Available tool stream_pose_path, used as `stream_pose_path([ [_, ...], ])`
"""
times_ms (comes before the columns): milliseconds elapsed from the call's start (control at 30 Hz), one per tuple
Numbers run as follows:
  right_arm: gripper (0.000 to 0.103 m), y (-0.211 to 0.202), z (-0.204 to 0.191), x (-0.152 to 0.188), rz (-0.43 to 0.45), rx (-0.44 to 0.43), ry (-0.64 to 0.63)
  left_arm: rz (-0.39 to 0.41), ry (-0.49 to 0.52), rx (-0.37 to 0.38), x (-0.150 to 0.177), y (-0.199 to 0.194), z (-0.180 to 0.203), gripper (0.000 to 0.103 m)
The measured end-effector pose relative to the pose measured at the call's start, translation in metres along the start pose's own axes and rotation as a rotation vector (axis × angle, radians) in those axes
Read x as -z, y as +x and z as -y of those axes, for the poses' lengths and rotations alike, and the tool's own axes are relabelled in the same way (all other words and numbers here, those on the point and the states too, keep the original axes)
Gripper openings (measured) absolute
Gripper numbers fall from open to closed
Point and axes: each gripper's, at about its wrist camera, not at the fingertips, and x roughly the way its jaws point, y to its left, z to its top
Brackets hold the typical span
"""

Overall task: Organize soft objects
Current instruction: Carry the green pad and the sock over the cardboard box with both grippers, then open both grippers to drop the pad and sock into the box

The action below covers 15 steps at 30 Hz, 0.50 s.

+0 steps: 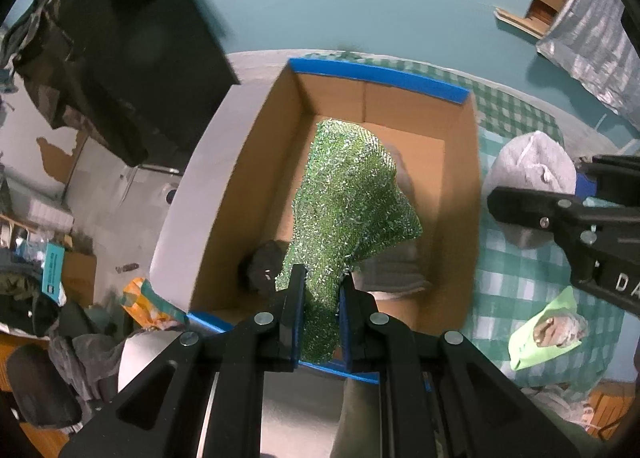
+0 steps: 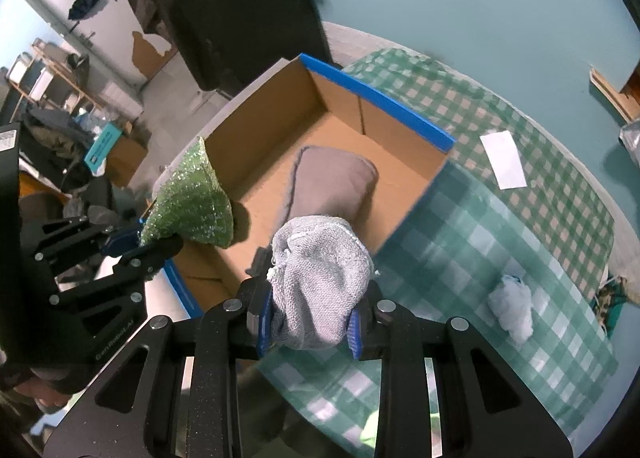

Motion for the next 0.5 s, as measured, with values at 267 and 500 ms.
stream_pose_path([
  [267, 0.027, 0.031, -0.013, -0.011, -0.043, -0.006, 0.006, -0.039, -0.033, -0.005, -0.003, 0.024, -0.017, 0.015],
  [500, 0.037, 0.049, -0.022, -0.014, -0.066, -0.006, 0.004, -0.074, -0.046, 0.001, 0.001, 0.038, -0.023, 0.025],
])
